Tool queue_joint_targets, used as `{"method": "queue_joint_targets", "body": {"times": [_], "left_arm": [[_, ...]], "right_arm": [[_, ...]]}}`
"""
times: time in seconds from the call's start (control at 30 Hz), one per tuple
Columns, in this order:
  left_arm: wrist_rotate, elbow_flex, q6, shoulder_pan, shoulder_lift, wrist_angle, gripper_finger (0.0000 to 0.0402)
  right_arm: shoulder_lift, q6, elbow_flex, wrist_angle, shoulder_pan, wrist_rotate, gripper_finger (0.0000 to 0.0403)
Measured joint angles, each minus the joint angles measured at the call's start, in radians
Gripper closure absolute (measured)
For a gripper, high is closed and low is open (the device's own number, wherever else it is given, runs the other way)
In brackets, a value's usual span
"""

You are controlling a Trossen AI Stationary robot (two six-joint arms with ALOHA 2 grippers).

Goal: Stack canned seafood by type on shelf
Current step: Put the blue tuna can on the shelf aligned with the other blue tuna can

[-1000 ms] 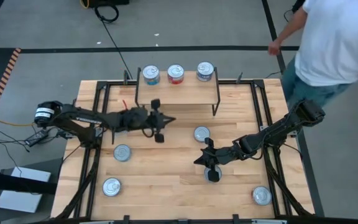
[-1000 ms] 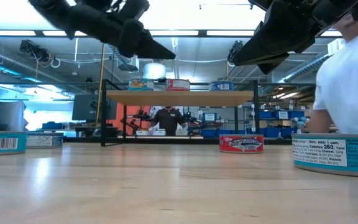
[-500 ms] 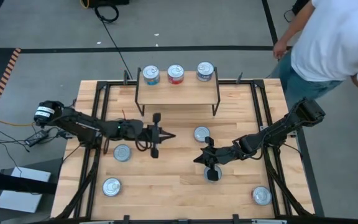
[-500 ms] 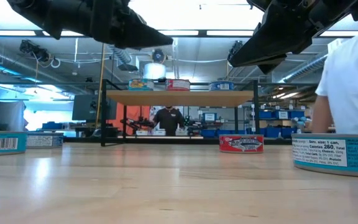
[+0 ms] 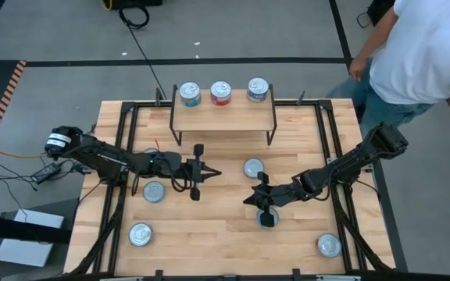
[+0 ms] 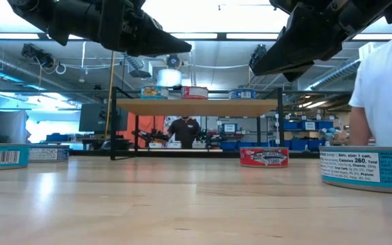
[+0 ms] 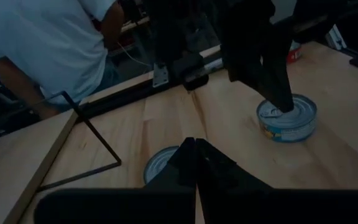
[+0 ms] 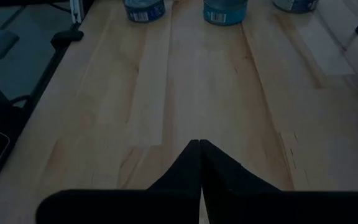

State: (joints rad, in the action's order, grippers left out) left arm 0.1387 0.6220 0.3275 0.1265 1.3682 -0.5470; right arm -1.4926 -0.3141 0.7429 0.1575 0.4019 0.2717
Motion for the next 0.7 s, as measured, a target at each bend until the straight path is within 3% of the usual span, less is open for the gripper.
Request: {"method": "queue_joint_targets", "body": {"times": [0.7], "left_arm": [[0.018,0.000,-0.016,-0.009,0.000,0.029,0.0394]], "right_arm": [[-0.058,0.006,0.000,0.025,-0.004,0.008,0.0390]]}}
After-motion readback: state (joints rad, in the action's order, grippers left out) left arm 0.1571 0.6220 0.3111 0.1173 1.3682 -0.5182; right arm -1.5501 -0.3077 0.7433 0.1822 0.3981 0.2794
